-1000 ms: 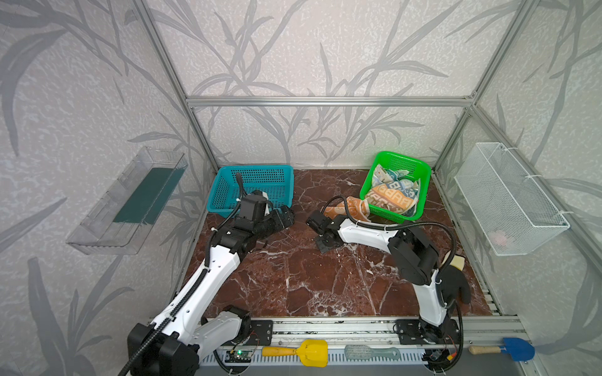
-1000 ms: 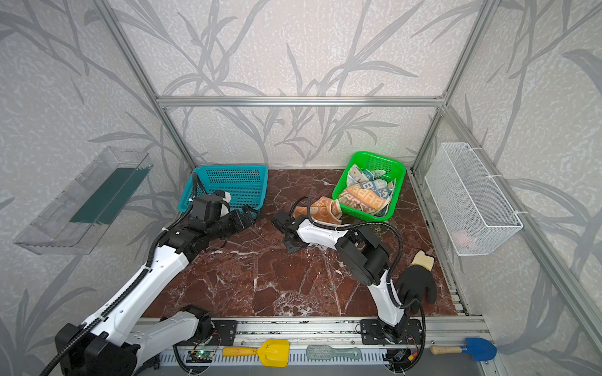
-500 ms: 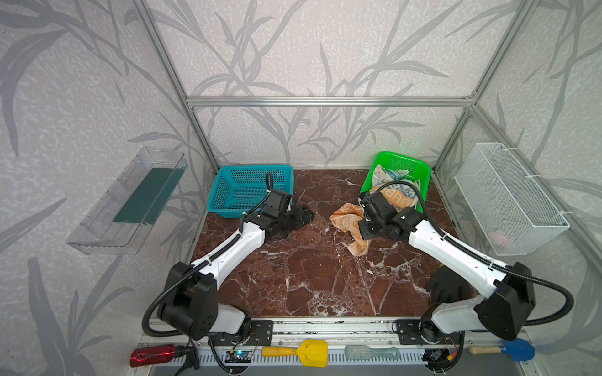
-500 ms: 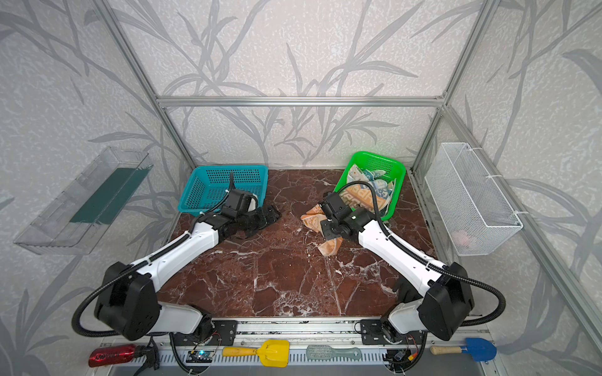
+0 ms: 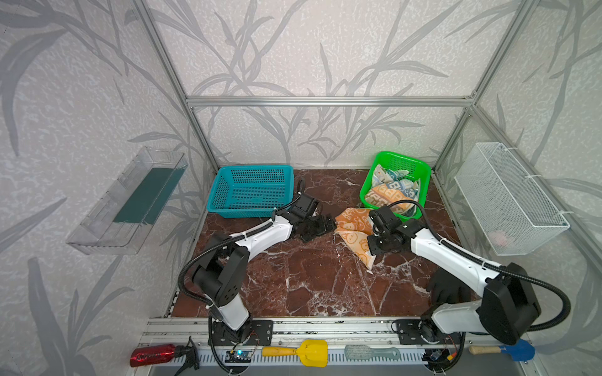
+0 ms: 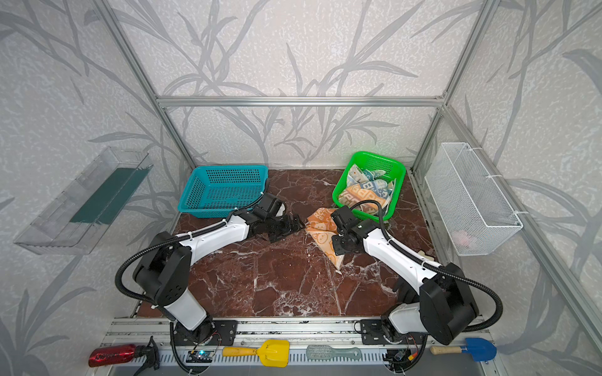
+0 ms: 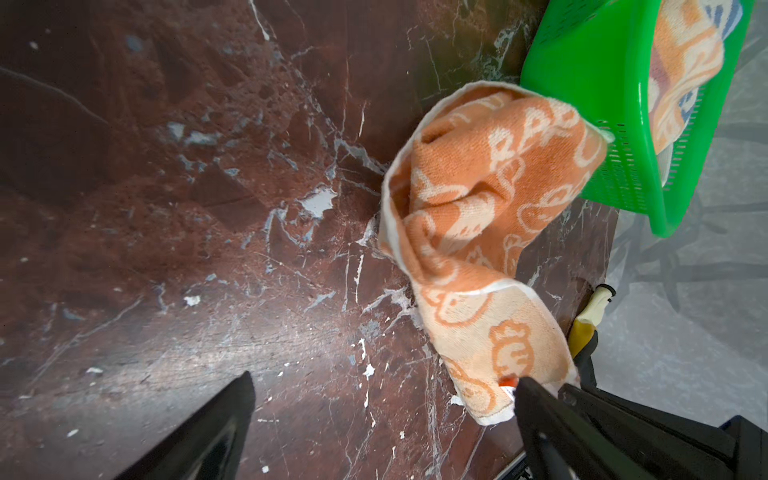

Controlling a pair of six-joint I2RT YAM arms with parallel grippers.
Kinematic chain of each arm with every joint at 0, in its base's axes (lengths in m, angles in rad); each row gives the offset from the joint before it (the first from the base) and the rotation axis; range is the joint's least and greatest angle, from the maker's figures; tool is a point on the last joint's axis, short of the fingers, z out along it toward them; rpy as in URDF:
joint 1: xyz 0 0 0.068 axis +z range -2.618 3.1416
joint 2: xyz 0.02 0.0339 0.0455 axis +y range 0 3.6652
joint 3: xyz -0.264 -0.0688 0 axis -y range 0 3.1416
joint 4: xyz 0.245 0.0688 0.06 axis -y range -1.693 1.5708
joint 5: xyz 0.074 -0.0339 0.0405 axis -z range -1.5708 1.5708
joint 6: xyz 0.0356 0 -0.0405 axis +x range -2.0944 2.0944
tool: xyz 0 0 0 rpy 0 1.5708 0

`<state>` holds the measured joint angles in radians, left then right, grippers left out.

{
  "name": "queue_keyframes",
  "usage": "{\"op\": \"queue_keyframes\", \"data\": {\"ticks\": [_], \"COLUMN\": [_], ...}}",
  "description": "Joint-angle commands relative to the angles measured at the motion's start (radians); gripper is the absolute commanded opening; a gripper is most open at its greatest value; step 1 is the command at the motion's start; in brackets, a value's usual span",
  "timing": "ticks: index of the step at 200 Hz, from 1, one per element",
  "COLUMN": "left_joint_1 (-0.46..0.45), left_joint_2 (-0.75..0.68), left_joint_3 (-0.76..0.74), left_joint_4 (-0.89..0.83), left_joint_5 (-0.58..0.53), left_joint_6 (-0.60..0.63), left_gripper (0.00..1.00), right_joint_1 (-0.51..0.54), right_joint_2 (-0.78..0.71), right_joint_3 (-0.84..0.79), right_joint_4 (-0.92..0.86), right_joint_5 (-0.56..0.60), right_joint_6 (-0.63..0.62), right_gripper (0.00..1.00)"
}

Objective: Fold and stack the towels

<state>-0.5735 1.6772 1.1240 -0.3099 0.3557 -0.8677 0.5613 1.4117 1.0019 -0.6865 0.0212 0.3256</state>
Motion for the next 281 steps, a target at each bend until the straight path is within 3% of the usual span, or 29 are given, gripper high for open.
{"op": "queue_keyframes", "data": {"ticks": [1,19,52,91,124,189,215,281], "left_joint_1": [0.029,0.082,0.229,0.288,0.263,0.073,0.036,0.017], "left_joint_2": [-0.082,-0.161,-0.332,-0.41,-0.344,-0.185,-0.134,-0.017], "left_joint_3": [-0.002,-0.046,-0.125,-0.172,-0.18,-0.14,-0.151,-0.159], "left_joint_4": [-0.046,-0.076,-0.166,-0.192,-0.157,-0.201,-0.219,-0.199], "left_joint_5": [-0.026,-0.032,-0.067,-0.063,0.005,0.037,0.018,-0.038], "left_joint_6": [0.0,-0.004,0.022,0.038,0.037,0.096,0.124,0.165], "left_gripper": [0.99,0.99,0.99,0.99,0.99,0.97,0.94,0.83], "right_joint_1": [0.032,0.115,0.209,0.227,0.208,0.04,-0.014,-0.058], "right_joint_2": [0.109,0.237,0.436,0.558,0.43,0.032,-0.053,-0.113], "right_joint_3": [0.148,0.278,0.41,0.484,0.428,0.015,-0.093,-0.18], "right_joint_4": [0.077,0.09,0.189,0.2,0.18,0.168,0.181,0.2], "right_joint_5": [-0.145,-0.157,-0.298,-0.332,-0.28,-0.175,-0.178,-0.204], "right_joint_6": [0.006,0.012,0.096,0.102,0.045,0.071,0.075,0.088], "right_gripper": [0.0,0.0,0.0,0.27,0.62,0.93,1.0,0.99]}}
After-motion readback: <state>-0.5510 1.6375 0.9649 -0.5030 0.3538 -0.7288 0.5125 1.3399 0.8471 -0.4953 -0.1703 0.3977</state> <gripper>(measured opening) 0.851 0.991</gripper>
